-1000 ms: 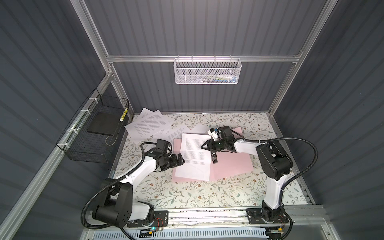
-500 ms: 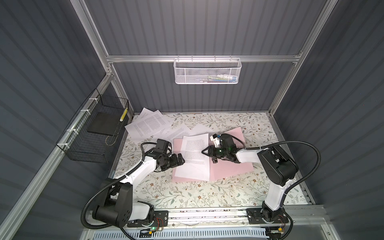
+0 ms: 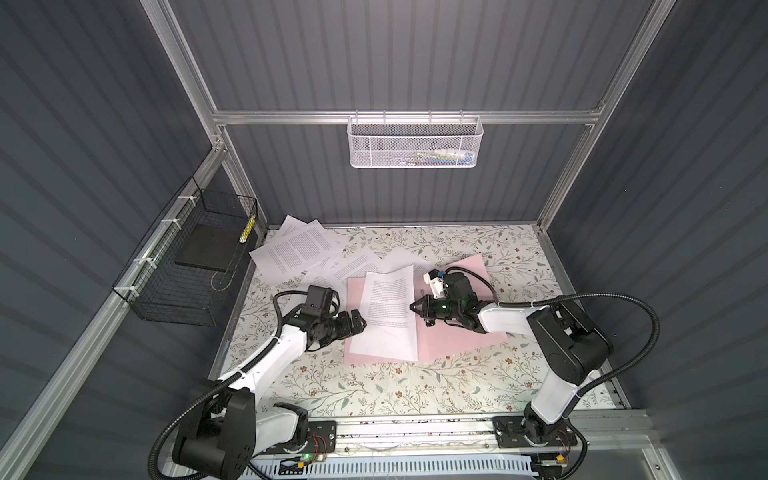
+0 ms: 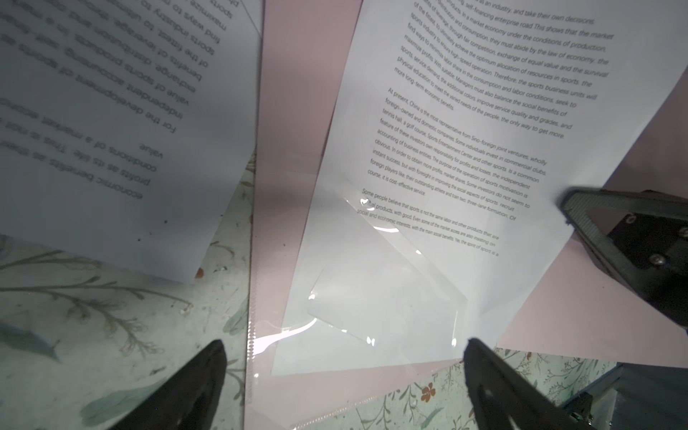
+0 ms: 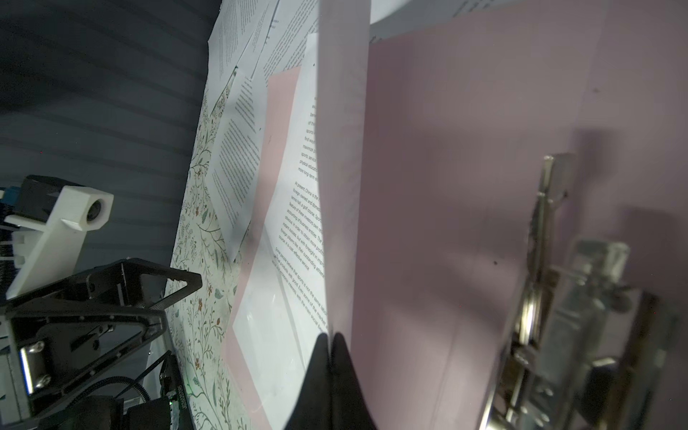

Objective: Put the files into the folder

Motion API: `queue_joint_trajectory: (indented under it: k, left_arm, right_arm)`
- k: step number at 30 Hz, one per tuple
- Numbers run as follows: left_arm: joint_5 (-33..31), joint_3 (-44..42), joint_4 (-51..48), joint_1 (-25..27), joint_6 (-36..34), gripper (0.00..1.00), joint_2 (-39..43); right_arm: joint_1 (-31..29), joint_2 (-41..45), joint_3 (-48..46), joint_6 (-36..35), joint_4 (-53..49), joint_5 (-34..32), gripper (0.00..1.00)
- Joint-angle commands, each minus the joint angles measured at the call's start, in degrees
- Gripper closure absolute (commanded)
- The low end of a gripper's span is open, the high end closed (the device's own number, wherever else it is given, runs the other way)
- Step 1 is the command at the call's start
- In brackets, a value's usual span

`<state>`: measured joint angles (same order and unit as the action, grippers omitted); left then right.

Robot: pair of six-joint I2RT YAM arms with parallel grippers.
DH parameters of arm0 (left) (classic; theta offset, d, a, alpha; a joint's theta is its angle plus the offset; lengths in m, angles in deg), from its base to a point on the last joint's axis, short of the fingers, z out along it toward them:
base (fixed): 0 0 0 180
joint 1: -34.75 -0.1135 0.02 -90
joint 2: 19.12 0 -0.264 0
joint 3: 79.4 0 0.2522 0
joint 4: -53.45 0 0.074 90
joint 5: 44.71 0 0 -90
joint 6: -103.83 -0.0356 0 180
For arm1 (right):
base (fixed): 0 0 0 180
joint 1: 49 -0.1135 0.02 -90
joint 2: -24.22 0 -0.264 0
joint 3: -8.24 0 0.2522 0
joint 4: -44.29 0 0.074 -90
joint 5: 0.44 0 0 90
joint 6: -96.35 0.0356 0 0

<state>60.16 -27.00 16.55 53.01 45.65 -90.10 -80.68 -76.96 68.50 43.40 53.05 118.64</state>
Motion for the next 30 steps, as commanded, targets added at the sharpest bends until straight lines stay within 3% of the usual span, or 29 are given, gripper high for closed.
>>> queue_joint_trajectory:
  k: [1, 4, 9, 15, 30]
  left_arm:
    - [1.14, 0.24, 1.14, -0.38, 0.38, 0.00, -3.51]
    - [1.13, 1.23, 2.38, -0.35, 0.47, 0.00, -5.02]
    - [0.10, 3.34, 2.72, -0.36, -0.03, 0.00, -8.21]
    - [0.87, 4.27, 4.14, -0.37, -0.18, 0.00, -10.75]
    - [1.98, 4.13, 4.55, -0.34, -0.36, 0.00, -10.89]
  right_arm:
    - [-0.08, -2.01, 3.15, -3.66, -4.58, 4.39, 1.00]
    - [0.11, -2.86, 5.81, -4.44, -9.41, 4.99, 1.00]
    - [3.35, -4.73, 5.88, -1.24, -8.89, 11.03, 1.00]
    - [4.53, -4.24, 7.10, -3.71, -14.91, 8.60, 1.00]
    - [1.39, -5.92, -1.49, 14.96, 5.18, 1.33, 0.86]
